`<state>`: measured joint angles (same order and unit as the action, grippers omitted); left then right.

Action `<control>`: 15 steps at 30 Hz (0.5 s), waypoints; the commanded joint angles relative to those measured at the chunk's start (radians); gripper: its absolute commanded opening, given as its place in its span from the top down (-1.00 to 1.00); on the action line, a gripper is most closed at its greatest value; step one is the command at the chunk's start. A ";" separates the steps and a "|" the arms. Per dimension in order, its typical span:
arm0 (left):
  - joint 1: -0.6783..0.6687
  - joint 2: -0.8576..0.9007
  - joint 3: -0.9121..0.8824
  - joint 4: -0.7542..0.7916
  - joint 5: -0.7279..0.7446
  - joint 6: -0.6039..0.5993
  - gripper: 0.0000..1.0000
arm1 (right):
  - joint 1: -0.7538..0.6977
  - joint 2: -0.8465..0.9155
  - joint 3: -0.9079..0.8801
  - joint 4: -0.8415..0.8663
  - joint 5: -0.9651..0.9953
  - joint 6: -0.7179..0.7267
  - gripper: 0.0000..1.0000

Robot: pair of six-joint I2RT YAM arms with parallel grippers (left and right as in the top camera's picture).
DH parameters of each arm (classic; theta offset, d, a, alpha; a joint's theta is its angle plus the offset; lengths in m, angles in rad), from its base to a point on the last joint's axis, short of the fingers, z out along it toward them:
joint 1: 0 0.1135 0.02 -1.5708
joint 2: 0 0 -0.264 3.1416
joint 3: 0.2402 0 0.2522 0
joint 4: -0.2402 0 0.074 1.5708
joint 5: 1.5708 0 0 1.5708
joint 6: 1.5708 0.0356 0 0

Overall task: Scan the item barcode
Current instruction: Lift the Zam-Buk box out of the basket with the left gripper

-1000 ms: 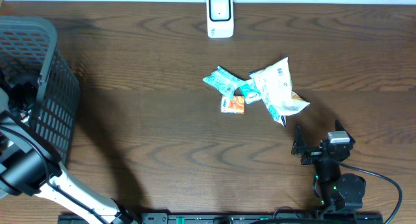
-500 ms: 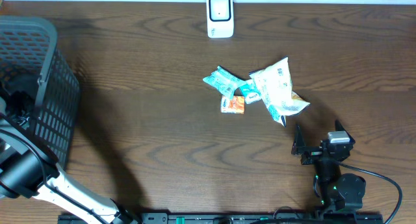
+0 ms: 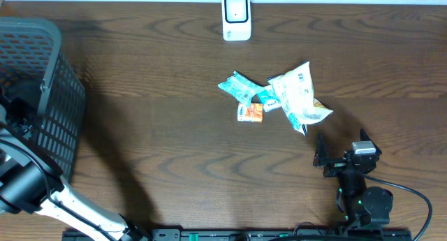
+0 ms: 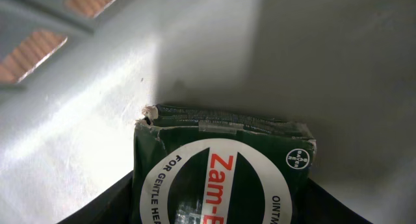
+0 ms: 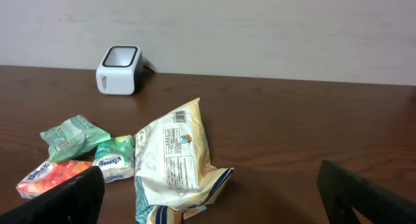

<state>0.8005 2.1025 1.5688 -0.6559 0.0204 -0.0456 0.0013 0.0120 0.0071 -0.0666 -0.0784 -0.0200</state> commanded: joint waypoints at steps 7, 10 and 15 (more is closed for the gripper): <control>0.000 -0.382 -0.009 0.032 0.172 -0.164 0.17 | 0.007 -0.005 -0.001 -0.004 -0.006 -0.014 -0.99; 0.000 -0.533 -0.009 0.117 0.398 -0.285 0.17 | 0.007 -0.005 -0.001 -0.004 -0.006 -0.014 -0.99; -0.026 -0.675 -0.009 0.233 0.628 -0.595 0.16 | 0.007 -0.005 -0.001 -0.004 -0.006 -0.014 -0.99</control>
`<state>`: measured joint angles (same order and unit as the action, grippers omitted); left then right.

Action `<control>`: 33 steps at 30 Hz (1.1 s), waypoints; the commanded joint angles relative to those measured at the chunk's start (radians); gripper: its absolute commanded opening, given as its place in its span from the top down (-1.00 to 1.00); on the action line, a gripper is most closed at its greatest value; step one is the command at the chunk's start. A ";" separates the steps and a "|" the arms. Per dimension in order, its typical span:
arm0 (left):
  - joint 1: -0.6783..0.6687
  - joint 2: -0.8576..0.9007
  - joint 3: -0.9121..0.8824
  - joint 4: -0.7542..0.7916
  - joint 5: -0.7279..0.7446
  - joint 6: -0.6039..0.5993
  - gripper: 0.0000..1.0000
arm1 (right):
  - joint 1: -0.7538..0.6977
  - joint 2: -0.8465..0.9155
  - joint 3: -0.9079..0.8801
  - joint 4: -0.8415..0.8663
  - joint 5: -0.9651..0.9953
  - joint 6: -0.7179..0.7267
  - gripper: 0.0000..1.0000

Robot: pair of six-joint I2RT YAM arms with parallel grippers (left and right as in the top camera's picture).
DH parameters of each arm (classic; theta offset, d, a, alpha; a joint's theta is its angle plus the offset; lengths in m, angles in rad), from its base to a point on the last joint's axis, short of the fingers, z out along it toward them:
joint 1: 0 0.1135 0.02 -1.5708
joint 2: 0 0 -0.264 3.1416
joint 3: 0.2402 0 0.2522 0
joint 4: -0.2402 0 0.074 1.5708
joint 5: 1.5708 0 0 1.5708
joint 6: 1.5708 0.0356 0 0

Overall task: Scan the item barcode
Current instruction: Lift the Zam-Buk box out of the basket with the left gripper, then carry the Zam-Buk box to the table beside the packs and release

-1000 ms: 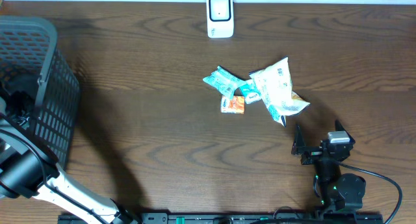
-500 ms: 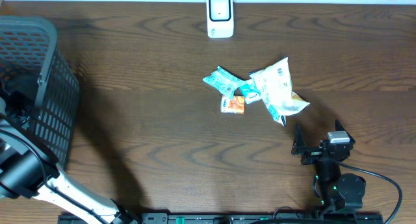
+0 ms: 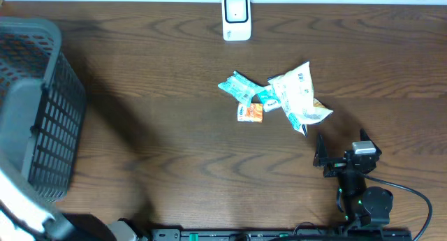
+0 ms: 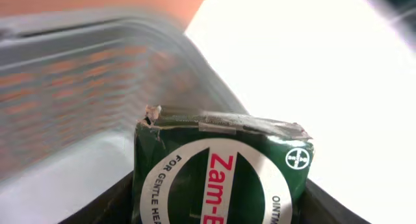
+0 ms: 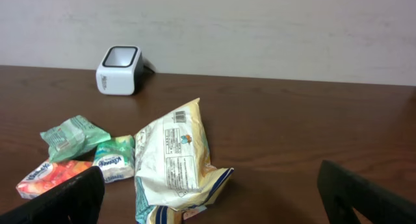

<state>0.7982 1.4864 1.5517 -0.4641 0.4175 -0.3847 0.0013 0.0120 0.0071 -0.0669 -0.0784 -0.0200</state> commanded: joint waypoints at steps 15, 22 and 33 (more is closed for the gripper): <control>-0.777 0.021 0.008 0.000 0.175 0.001 0.15 | 0.007 -0.005 -0.001 -0.004 -0.006 -0.014 -0.99; -1.019 0.203 0.008 -0.150 -0.097 0.119 0.15 | 0.007 -0.005 -0.001 -0.004 -0.006 -0.014 -0.98; -1.124 0.471 0.008 -0.207 -0.199 0.119 0.05 | 0.007 -0.005 -0.001 -0.004 -0.006 -0.014 -0.99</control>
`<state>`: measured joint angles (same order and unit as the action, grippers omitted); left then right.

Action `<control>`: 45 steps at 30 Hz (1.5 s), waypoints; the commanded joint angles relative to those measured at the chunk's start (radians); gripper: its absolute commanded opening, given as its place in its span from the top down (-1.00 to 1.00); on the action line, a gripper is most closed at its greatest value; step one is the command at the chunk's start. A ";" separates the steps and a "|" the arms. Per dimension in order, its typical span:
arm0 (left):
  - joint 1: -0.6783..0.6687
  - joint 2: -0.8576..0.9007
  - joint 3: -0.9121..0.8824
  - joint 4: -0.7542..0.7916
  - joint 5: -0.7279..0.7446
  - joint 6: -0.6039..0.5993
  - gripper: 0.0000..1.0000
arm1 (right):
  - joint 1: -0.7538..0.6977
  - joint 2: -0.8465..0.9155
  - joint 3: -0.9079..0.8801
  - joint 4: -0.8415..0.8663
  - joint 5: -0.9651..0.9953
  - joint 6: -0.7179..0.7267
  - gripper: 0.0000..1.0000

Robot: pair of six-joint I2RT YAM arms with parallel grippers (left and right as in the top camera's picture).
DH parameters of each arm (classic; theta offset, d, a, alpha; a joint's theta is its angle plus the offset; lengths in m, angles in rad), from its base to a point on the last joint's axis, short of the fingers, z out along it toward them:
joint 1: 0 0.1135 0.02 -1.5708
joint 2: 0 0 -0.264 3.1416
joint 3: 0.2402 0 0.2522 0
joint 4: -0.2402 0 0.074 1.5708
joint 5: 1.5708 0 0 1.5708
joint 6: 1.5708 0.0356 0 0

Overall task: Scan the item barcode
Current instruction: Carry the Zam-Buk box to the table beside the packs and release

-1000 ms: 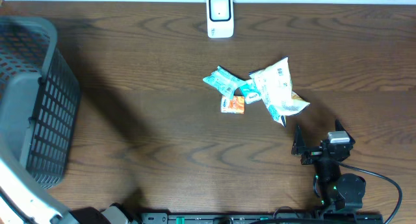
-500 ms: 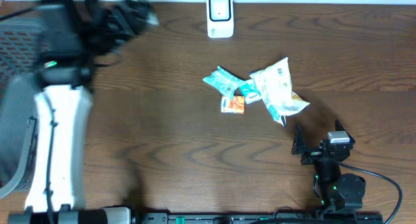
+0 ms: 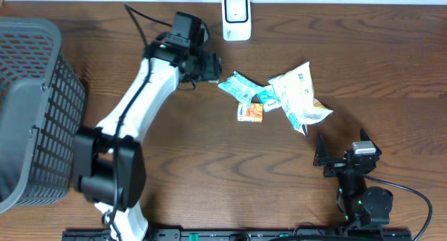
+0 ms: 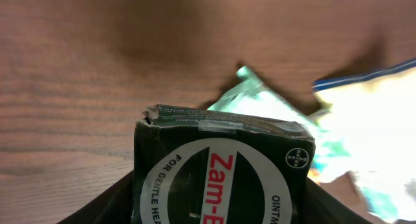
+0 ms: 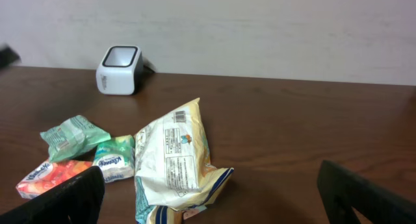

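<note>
A dark green Zam-Buk ointment box (image 4: 224, 172) fills the left wrist view, and my left gripper (image 3: 211, 65) is shut on it. It hangs over the table just left of the item pile, below and left of the white barcode scanner (image 3: 236, 17). The box's round label faces the wrist camera; no barcode shows on it. The scanner (image 5: 120, 69) stands at the table's far edge. My right gripper (image 3: 334, 159) rests open near the front right, its jaws wide apart and holding nothing.
A grey mesh basket (image 3: 35, 108) stands at the left edge. The pile in the middle holds a cream snack bag (image 3: 299, 96), a green packet (image 3: 237, 86), a tissue pack (image 3: 264, 98) and an orange pack (image 3: 250, 113).
My left arm was at the far left by the basket, its wrist view blurred at the basket's rim. Now it reaches across the table, holding the box beside the pile near the scanner. The right arm is unchanged.
At first my left gripper held the green box down inside the basket. Then it was by the basket's rim, box still gripped. Now the box is over the table, left of the pile and near the scanner. The right gripper stayed open and still.
</note>
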<state>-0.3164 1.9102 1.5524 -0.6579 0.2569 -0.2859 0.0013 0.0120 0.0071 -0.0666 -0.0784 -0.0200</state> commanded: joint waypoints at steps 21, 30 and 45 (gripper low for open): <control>0.063 -0.155 0.012 -0.045 -0.034 0.020 -0.81 | 0.007 -0.005 -0.001 -0.004 -0.006 -0.014 -0.99; 0.272 -0.435 0.012 -0.270 -0.034 0.020 -0.96 | 0.007 -0.005 -0.001 -0.004 -0.006 -0.014 -0.99; 0.293 -0.440 0.012 -0.341 -0.034 0.020 -0.95 | 0.007 -0.005 -0.001 -0.004 -0.006 -0.014 -0.99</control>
